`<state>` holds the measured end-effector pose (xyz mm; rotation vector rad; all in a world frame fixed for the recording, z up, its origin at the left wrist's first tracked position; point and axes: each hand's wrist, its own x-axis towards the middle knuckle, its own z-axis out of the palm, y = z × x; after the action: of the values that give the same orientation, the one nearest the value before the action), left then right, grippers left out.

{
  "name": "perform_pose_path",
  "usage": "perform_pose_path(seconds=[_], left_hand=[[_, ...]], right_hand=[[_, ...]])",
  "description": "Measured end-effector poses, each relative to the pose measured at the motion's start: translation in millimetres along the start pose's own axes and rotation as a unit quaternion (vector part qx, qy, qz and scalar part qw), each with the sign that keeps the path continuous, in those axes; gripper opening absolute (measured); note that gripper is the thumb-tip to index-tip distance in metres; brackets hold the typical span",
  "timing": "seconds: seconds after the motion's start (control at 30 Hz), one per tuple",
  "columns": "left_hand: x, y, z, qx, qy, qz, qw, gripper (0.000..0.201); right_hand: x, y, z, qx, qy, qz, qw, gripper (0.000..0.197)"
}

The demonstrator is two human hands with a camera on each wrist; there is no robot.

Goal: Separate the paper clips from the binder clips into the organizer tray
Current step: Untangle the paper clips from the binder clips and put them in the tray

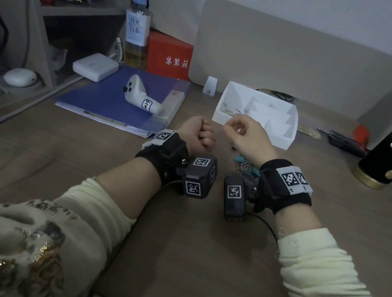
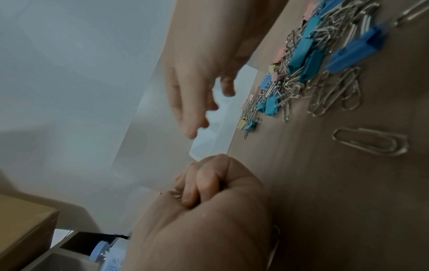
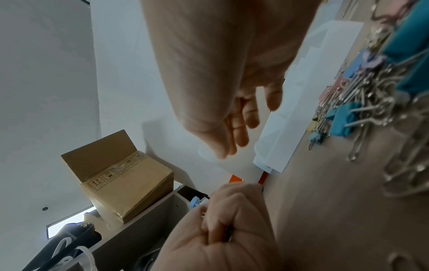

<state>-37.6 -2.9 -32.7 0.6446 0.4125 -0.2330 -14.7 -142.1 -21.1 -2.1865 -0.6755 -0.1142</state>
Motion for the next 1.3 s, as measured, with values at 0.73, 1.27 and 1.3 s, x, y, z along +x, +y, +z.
perform_pose_path(seconds=[0.73,1.27,1.3], left_hand=[[6,-5,-1,0.008,0.005,-0.008,1.000,0.038],[5,-12,5,0.032,0.002,-0.019,0.999,0.037],[5,-13,5,0.033,0.002,-0.019,0.999,0.037]], right_hand=[[-8,7,-28,-0.191,-0.182,0.044,0.964,0.009],[-14,-2,-32,-0.265,-0.294,0.054,0.917,0.040],[-14,-1,-30,-0.266,-0.293,0.048,0.917,0.035]])
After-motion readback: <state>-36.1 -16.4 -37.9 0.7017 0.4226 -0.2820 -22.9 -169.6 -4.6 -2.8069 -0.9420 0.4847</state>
